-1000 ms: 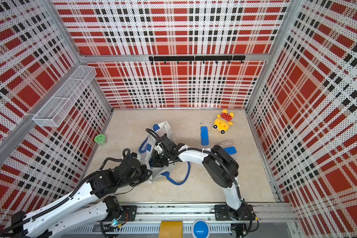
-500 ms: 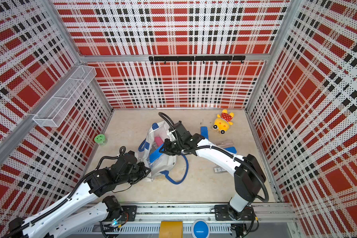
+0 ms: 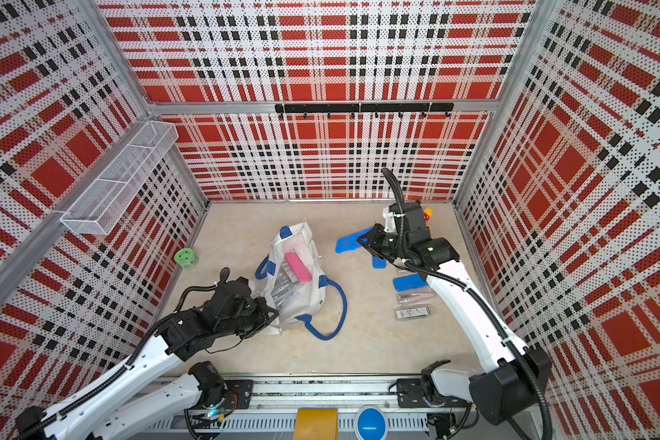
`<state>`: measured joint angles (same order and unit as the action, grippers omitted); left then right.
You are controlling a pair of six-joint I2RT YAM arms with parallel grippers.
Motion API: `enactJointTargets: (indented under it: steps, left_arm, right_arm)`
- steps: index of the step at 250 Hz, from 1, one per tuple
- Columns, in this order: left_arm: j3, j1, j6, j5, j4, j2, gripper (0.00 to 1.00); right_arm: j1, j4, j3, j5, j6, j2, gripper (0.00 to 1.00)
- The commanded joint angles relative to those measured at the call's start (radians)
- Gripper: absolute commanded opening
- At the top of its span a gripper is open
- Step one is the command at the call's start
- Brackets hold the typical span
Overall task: Take out the compass set from the canvas bag
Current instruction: Place the compass set at the center of the board.
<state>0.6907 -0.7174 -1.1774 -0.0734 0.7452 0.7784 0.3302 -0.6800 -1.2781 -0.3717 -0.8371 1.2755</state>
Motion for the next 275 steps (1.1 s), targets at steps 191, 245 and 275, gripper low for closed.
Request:
enactJointTargets:
  steps: [191, 245, 275]
  left_arm:
    - [0.036, 0.034, 0.014, 0.007, -0.042, -0.013, 0.0]
    - [0.04, 0.057, 0.027, -0.005, -0.027, -0.024, 0.0]
    - [0.041, 0.072, 0.035, -0.022, -0.035, -0.018, 0.0]
  right_arm:
    - [0.098, 0.508, 0.399, 0.186, -0.517, 0.326, 0.19]
    - [0.158, 0.313, 0.404, 0.215, -0.432, 0.245, 0.56]
    - [0.163, 0.184, 0.383, 0.209, -0.306, 0.199, 0.63]
